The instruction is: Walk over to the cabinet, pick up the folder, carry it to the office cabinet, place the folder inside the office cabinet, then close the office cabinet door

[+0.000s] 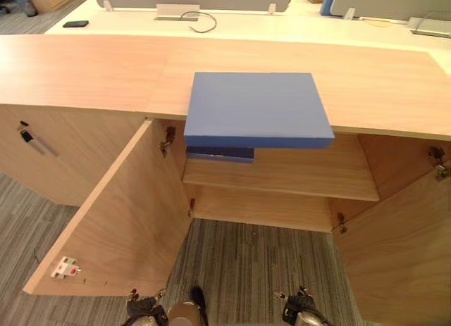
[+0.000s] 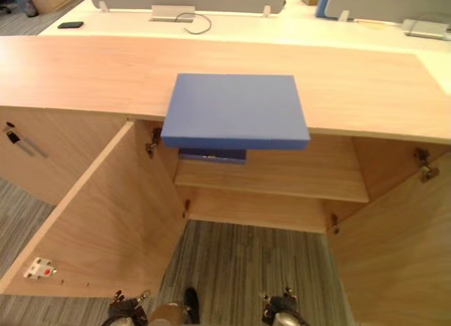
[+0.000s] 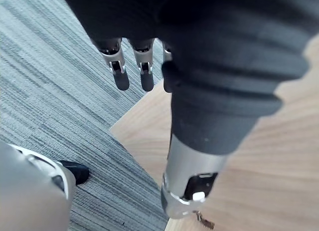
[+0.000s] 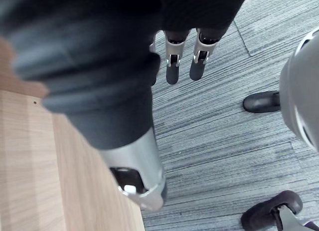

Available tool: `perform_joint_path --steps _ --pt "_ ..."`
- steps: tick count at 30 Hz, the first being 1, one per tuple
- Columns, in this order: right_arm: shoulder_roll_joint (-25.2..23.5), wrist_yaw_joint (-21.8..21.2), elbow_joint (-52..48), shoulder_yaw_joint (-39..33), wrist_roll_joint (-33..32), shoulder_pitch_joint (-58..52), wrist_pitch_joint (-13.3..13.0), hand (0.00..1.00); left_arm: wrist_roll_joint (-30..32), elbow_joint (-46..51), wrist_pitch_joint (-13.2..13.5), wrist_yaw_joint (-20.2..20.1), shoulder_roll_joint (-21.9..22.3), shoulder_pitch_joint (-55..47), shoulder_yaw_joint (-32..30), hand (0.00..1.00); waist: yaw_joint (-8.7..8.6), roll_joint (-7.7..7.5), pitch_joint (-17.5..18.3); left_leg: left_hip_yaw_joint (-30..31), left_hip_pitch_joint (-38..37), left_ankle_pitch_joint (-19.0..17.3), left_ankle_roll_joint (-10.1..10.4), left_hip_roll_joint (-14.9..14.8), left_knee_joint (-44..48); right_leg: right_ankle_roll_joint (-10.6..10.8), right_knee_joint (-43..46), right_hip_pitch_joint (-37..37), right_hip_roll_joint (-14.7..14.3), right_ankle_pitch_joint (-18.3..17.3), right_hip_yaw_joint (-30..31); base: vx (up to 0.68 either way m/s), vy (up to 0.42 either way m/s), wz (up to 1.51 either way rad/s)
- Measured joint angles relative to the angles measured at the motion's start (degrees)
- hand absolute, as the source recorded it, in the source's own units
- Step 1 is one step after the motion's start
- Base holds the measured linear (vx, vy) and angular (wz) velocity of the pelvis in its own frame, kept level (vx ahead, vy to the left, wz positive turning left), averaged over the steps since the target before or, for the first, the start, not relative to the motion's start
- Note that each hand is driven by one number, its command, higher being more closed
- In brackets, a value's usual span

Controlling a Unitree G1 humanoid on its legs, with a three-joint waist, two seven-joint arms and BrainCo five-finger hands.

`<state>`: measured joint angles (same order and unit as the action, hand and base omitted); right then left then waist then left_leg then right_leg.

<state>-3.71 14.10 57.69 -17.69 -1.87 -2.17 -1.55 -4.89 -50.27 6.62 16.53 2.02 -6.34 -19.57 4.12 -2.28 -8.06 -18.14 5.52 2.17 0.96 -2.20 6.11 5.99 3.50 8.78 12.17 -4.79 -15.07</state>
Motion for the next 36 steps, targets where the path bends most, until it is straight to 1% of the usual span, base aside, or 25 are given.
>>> perform_joint_path --steps 4,5,7,9,10,11,12,14,15,16,17,18,19,20,21,22,23,25,26,27,29,30,32,34,36 --pt "1.3 -0.2 0.6 1.4 0.9 -0.3 0.3 0.0 0.1 0.5 0.1 -0.6 -1.3 -0.2 5.9 0.0 -0.25 0.3 1.2 -0.6 -2.7 4.2 0.1 2.0 -9.3 0.0 -0.8 -2.0 0.4 0.0 1.3 -0.06 0.042 -0.17" --pt "1.5 -0.3 0.5 1.5 0.9 -0.1 0.3 0.0 -0.2 2.7 0.1 -1.2 -1.8 -0.8 8.5 0.0 -0.57 0.25 1.2 -0.2 -3.2 5.0 0.2 2.8 -11.3 0.0 -1.3 -2.2 0.6 0.0 1.4 -0.07 0.068 -0.19" --pt "1.6 -0.5 0.6 1.5 1.1 -0.2 0.4 0.0 -0.6 5.6 0.1 -2.4 -2.2 -1.9 11.8 0.0 -0.86 0.31 1.4 -0.2 -3.3 4.8 0.0 3.3 -11.4 -0.2 -1.3 -2.2 1.1 -0.3 1.5 -0.05 0.058 -0.06" --pt "1.8 -1.1 0.4 1.5 2.3 -0.2 0.5 0.0 -1.5 12.2 0.6 -5.0 -1.9 -4.5 16.2 0.0 -1.1 0.17 1.7 -0.1 -3.6 3.5 -1.3 5.2 -11.1 -1.5 1.2 -3.8 3.5 -2.7 2.6 -0.03 0.109 -0.19" --pt "1.9 -1.3 0.3 1.5 3.0 -0.2 0.5 0.0 -1.5 13.7 0.6 -5.6 -1.8 -5.2 16.7 0.0 -1.17 -0.11 1.7 0.0 -3.8 2.5 -1.6 5.9 -11.1 -1.8 2.3 -4.4 4.3 -3.1 3.1 0.02 0.153 -0.58" --pt "2.8 -1.8 0.1 1.7 3.3 -0.1 0.6 0.0 -1.7 16.9 0.7 -6.5 -1.1 -7.0 17.1 0.0 -1.32 1.4 1.8 0.2 -4.7 1.6 -1.7 5.8 -11.2 -2.7 10.9 -8.1 4.6 -3.5 5.6 0.06 0.142 -0.65" --pt "2.9 -1.9 -0.9 2.2 3.3 -0.1 0.8 0.0 -1.9 17.5 0.7 -6.9 -0.9 -7.4 17.1 0.0 -1.22 1.87 1.9 0.0 -5.0 1.4 -2.0 5.4 -10.8 -3.8 20.0 -12.8 5.0 -2.7 6.2 0.06 0.126 -0.59" --pt "3.1 -2.2 -4.1 3.4 3.3 -0.7 0.9 0.0 -1.9 19.3 0.8 -7.0 -1.1 -7.2 17.1 0.0 -1.78 2.45 1.4 0.1 -6.9 0.6 -3.1 4.5 -10.3 -5.5 32.6 -18.8 5.7 -1.2 6.5 0.06 0.085 -0.09" --pt "3.0 -2.2 -4.5 4.1 3.3 -0.8 0.8 0.0 -1.9 20.2 0.8 -7.1 -1.4 -6.8 16.9 0.0 -2.2 2.29 1.0 0.5 -7.5 -0.6 -3.0 3.5 -9.1 -4.9 35.4 -20.7 5.2 -2.7 6.3 0.09 0.029 0.2" --pt "2.8 -2.2 -4.7 4.5 3.1 -1.0 0.8 0.0 -1.9 21.1 1.1 -7.2 -1.4 -6.6 17.0 0.0 -2.33 2.07 1.0 1.3 -7.9 -1.4 -2.9 2.6 -8.1 -3.7 34.4 -21.0 3.6 -4.2 5.7 0.09 -0.013 0.32" --pt "2.7 -2.2 -4.8 4.5 3.1 -1.3 0.7 0.0 -1.9 21.6 1.2 -7.3 -1.4 -6.7 17.0 0.0 -2.69 1.87 0.9 1.9 -8.0 -1.7 -2.6 2.4 -7.7 -3.1 32.7 -20.9 2.8 -4.5 5.8 0.1 -0.079 0.49" --pt "2.5 -2.2 -5.2 4.9 3.1 -1.6 0.7 0.0 -1.8 21.8 1.3 -7.6 -1.2 -6.7 17.2 0.0 -3.26 1.67 0.9 2.9 -8.0 -2.0 -2.0 2.1 -7.0 -2.8 27.9 -20.6 1.2 -4.5 6.2 0.13 -0.111 0.49" --pt "2.5 -2.2 -5.2 5.5 3.1 -1.6 0.6 0.0 -1.8 22.2 1.3 -7.7 -1.1 -6.9 17.2 0.0 -3.45 1.35 1.1 3.1 -7.9 -2.0 -1.9 2.2 -6.4 -3.1 23.1 -20.1 0.1 -4.0 6.1 0.21 -0.161 0.45" --pt "1.7 -2.2 -5.1 5.6 3.1 -2.0 0.6 0.0 -1.6 23.5 1.3 -8.2 -1.4 -7.8 17.2 0.0 -3.22 -0.14 1.8 3.2 -7.7 -2.7 -1.2 3.0 -5.7 -3.7 17.4 -19.7 -0.5 -1.4 6.0 0.21 -0.156 0.21" --pt "1.0 -2.2 -5.1 5.6 3.2 -2.3 0.7 0.0 -1.6 24.4 1.3 -8.2 -1.6 -8.5 17.0 0.0 -2.96 -1.15 2.2 3.1 -7.6 -2.8 -1.0 3.8 -5.7 -3.7 15.2 -19.5 -0.5 0.6 6.0 0.23 -0.179 0.01" --pt "1.1 -2.3 -5.0 5.5 3.2 -2.3 1.0 0.0 -1.7 24.7 1.2 -8.5 -1.1 -9.0 17.0 0.0 -2.38 -0.66 2.6 3.0 -7.7 -3.3 -0.5 3.3 -5.4 -1.8 13.0 -18.7 -0.9 0.0 5.5 0.23 -0.172 -0.1" --pt "1.3 -2.4 -5.2 5.5 3.3 -2.2 1.0 0.0 -1.9 26.2 1.2 -9.3 -0.7 -9.9 17.2 0.0 -2.41 0.42 3.0 3.0 -7.7 -4.0 0.2 2.0 -4.9 -2.1 10.7 -17.3 -2.5 0.6 5.1 0.22 -0.16 -0.13" --pt "1.5 -2.8 -5.2 5.5 3.5 -2.3 1.3 0.0 -4.3 28.0 1.3 -11.1 -0.6 -10.5 17.7 0.0 -2.41 0.92 3.3 3.1 -8.3 -4.7 0.9 0.4 -4.7 -2.4 8.5 -15.4 -4.1 0.8 4.2 0.18 -0.158 -0.06" --pt "1.6 -3.2 -5.2 5.5 4.3 -2.6 1.5 0.0 -6.3 29.5 1.3 -12.8 -1.0 -10.9 18.9 0.0 -2.39 1.03 3.5 3.1 -9.5 -5.3 1.7 -0.9 -4.9 -2.6 6.5 -13.4 -5.6 0.9 3.8 0.17 -0.17 -0.05" --pt "1.7 -3.5 -5.2 5.5 4.5 -2.7 1.5 0.0 -7.2 29.9 1.4 -13.7 -1.4 -11.0 19.8 0.0 -2.39 1.09 3.6 3.1 -9.8 -5.5 2.0 -1.3 -4.9 -2.6 5.8 -12.7 -6.1 0.9 3.7 0.15 -0.153 -0.04" --pt "2.8 -4.4 -5.1 5.5 5.3 -2.8 1.6 0.0 -10.6 31.6 1.4 -17.1 -4.4 -10.8 24.3 0.0 -3.14 1.38 4.0 3.4 -10.0 -5.9 2.4 -2.0 -5.3 -2.9 3.5 -11.5 -7.1 1.1 3.0 0.12 -0.101 0.05" --pt "3.2 -4.7 -4.9 5.4 5.3 -2.8 1.6 0.0 -11.5 32.0 1.4 -18.0 -5.5 -10.8 25.5 0.0 -3.27 1.51 4.1 3.4 -10.1 -5.9 2.4 -2.1 -5.7 -3.0 3.0 -11.3 -7.3 1.2 3.0 0.11 -0.043 0.02" --pt "4.5 -5.8 -3.3 5.2 5.6 -2.5 1.7 0.0 -14.5 33.2 1.2 -21.3 -9.5 -10.8 28.6 0.0 -3.57 1.94 4.4 3.4 -10.7 -5.9 2.5 -2.1 -6.6 -3.1 1.2 -10.3 -7.8 1.5 3.0 0.13 -0.001 -0.01" --pt "5.7 -7.0 -1.1 4.7 6.7 -2.3 1.9 0.0 -17.4 36.0 0.9 -24.7 -15.7 -10.7 31.1 0.0 -3.96 2.36 4.8 3.6 -10.7 -6.1 2.4 -1.9 -7.0 -3.0 -1.6 -9.1 -8.1 2.4 2.9 0.12 0.024 0.02" --pt "6.0 -7.8 0.2 3.7 7.7 -1.8 2.1 0.0 -19.1 38.2 0.5 -26.6 -20.0 -10.7 32.1 0.0 -4.19 2.64 4.9 3.9 -10.6 -6.2 2.4 -1.6 -7.0 -2.9 -2.9 -8.6 -8.0 2.8 2.9 0.09 0.027 0.03"
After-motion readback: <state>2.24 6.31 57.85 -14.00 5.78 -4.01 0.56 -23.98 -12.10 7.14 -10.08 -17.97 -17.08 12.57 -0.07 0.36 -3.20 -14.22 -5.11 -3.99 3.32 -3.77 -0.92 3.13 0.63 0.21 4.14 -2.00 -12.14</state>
